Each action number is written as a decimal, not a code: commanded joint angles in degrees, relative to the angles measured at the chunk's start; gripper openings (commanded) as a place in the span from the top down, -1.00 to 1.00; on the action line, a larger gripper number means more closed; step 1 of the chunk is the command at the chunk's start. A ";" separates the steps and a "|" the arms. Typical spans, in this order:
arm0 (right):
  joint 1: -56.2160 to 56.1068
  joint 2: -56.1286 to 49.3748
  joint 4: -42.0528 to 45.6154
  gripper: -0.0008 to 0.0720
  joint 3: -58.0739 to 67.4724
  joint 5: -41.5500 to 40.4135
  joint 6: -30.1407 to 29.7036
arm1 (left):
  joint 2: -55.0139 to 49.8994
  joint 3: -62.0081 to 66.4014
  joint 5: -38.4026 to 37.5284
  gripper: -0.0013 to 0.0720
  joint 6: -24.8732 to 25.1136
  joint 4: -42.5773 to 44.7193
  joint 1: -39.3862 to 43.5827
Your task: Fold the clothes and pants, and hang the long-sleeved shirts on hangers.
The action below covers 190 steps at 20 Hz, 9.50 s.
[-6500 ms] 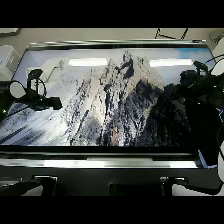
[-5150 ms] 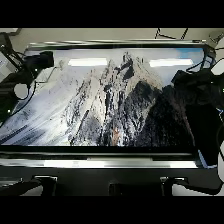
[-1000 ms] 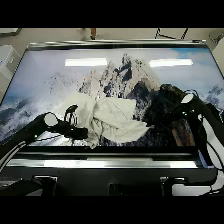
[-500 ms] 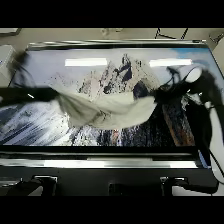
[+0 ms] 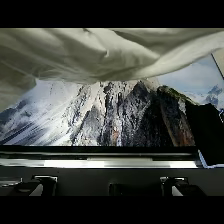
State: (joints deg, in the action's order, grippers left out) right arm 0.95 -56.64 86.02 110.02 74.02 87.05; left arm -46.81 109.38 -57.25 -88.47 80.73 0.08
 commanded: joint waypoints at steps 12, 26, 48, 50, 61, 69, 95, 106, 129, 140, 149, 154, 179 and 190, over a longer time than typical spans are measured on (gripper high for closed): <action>-0.09 -7.19 -0.42 0.85 -43.52 2.64 7.78 | -14.49 -38.58 8.35 0.91 -0.02 1.57 -0.33; -0.09 -18.53 -5.44 0.85 -50.93 -7.04 8.07 | -32.76 -53.02 -14.69 -0.98 3.26 -19.96 -7.67; -0.09 -9.01 4.66 0.85 1.38 -10.14 3.56 | -10.71 -6.40 14.71 0.91 17.79 -42.34 -8.28; -0.09 -4.68 4.63 0.85 7.28 -10.01 3.85 | -6.49 1.27 14.73 0.91 17.77 -39.39 -8.94; -0.09 5.29 4.50 0.85 7.45 -9.31 4.44 | 1.03 2.97 21.62 0.91 15.15 -29.90 -8.92; -0.09 -22.34 -4.70 0.85 -10.75 -3.58 6.43 | -17.44 -19.52 7.85 0.91 8.09 -17.05 -8.87; 21.59 -42.66 -13.00 -0.55 -21.64 24.68 4.55 | -29.73 -71.47 -19.98 -0.35 20.63 -23.19 -28.70; 17.53 -42.27 -12.26 -0.52 -26.51 23.28 0.90 | -29.79 -74.38 -7.87 0.91 17.33 -28.89 -22.56; 9.55 -6.21 -5.57 0.85 1.53 -10.88 -2.49 | -3.39 -8.92 0.37 0.91 19.96 -33.55 -22.62; 9.55 14.25 -1.99 0.85 3.82 -15.08 -1.99 | 10.12 0.70 7.78 0.91 19.85 -32.72 -22.60; 9.49 -9.25 -4.46 0.86 -0.50 15.80 0.94 | -8.98 -10.16 -20.92 0.91 15.58 -28.15 -21.00; 3.74 -30.67 -5.68 0.85 -19.17 8.33 1.90 | -22.60 -37.55 -9.57 0.91 15.61 -28.20 -13.29; 6.27 -42.56 2.60 0.85 -19.85 -31.01 29.46 | -48.83 -33.75 43.34 0.91 16.90 -37.31 3.23; 7.43 -36.33 2.97 0.84 -18.16 1.60 12.81 | -39.21 -33.05 1.14 0.91 11.91 -27.08 -6.34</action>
State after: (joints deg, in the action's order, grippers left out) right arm 8.32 -95.48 88.09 91.50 58.94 105.58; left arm -89.56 76.27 -33.76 -72.31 47.09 -2.09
